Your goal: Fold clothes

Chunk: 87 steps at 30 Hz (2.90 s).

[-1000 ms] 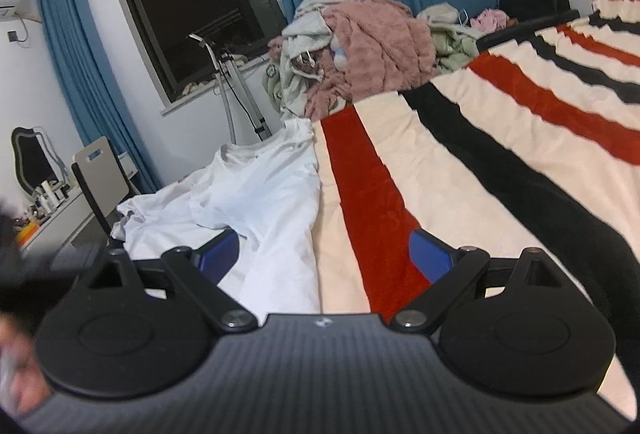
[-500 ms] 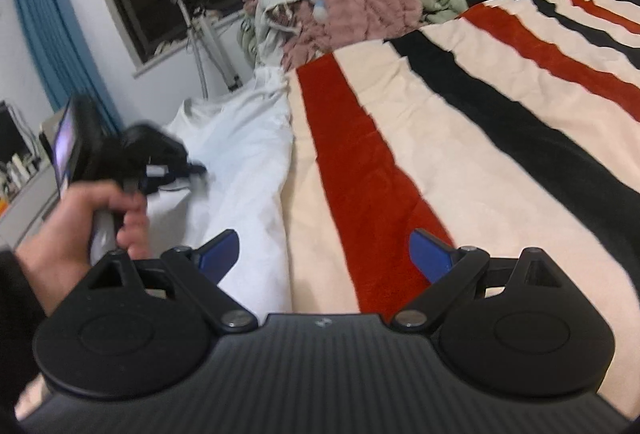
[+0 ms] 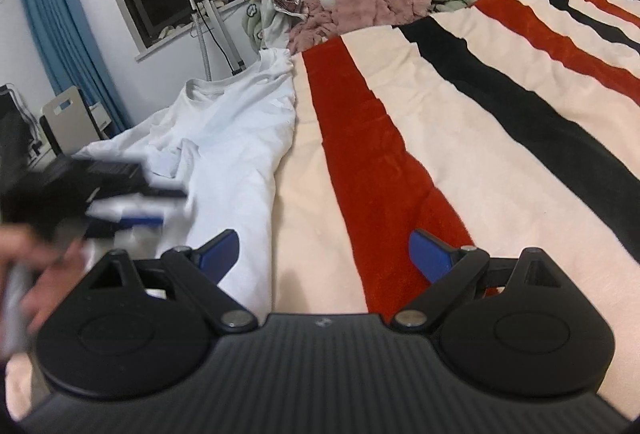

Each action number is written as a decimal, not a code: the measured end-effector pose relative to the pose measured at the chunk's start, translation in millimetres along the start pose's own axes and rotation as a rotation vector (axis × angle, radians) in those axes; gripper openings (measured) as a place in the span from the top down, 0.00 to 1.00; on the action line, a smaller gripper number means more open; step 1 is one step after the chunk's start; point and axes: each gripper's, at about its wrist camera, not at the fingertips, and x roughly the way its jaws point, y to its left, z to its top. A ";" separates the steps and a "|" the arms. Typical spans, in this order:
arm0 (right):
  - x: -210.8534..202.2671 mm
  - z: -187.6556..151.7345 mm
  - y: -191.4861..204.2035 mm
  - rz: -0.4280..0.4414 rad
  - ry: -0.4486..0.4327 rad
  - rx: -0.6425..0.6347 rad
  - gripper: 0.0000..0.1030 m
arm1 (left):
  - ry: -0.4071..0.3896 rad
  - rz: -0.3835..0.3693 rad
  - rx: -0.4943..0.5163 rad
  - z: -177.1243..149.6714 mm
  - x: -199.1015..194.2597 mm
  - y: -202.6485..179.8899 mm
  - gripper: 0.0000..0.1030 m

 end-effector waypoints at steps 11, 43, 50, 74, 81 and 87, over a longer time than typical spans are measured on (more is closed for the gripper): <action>-55.6 4.0 13.7 -0.002 -0.105 -0.035 0.09 | 0.111 0.006 0.042 -135.3 -81.2 -2.5 0.53; -265.4 24.8 107.8 0.180 -0.323 -0.128 0.09 | -0.390 0.260 0.323 -137.7 -290.4 -122.6 0.01; -310.0 51.2 134.9 0.172 -0.406 -0.190 0.09 | -0.435 0.274 0.313 -96.5 -298.4 -146.0 0.00; -74.6 34.7 151.1 0.084 -0.218 -0.282 0.09 | -0.492 0.304 0.284 -85.7 -229.4 -22.8 0.00; 49.9 58.4 187.2 0.206 -0.009 -0.350 0.10 | -0.480 0.309 0.235 -70.4 -222.7 13.2 0.00; 171.8 63.4 267.9 0.310 0.091 -0.455 0.19 | -0.456 0.287 0.113 -49.0 -191.0 70.4 0.00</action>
